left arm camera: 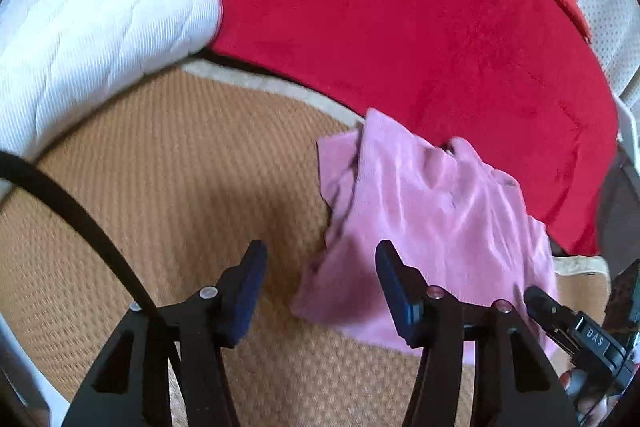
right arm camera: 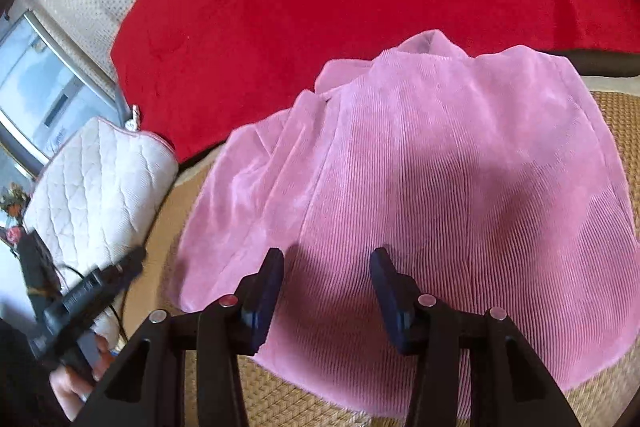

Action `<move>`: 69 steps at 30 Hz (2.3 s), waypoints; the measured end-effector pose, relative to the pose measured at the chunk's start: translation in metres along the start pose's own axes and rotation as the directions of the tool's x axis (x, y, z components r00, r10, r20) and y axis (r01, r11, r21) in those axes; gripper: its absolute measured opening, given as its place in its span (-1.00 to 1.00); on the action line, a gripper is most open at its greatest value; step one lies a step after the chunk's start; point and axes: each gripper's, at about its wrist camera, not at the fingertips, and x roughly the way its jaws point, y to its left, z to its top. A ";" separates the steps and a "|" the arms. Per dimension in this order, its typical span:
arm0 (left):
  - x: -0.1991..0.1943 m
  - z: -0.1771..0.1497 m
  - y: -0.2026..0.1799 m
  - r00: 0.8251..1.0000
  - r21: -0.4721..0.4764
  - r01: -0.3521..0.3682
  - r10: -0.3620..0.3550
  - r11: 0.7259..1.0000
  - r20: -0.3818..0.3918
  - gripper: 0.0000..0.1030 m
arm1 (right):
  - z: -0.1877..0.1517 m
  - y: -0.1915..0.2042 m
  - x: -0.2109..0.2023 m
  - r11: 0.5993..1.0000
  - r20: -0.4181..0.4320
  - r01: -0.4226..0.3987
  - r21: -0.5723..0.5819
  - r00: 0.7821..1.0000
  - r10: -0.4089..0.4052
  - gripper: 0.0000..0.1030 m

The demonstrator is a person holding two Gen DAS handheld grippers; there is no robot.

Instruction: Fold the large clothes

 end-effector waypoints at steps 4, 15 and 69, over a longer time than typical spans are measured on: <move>0.005 -0.012 0.000 0.998 -0.023 0.029 -0.030 0.999 -0.048 0.41 | -0.010 0.011 -0.022 0.999 0.032 -0.032 -0.007 0.999 0.033 -0.03; 0.045 -0.015 -0.012 0.993 -0.008 0.055 -0.056 0.998 -0.104 0.26 | -0.005 -0.004 0.014 1.000 -0.009 0.030 -0.008 1.000 -0.030 -0.24; 0.068 -0.064 -0.175 0.897 0.469 0.428 -0.426 0.773 -0.116 -0.83 | 0.067 -0.046 0.041 0.938 -0.068 -0.310 0.154 0.944 0.323 0.61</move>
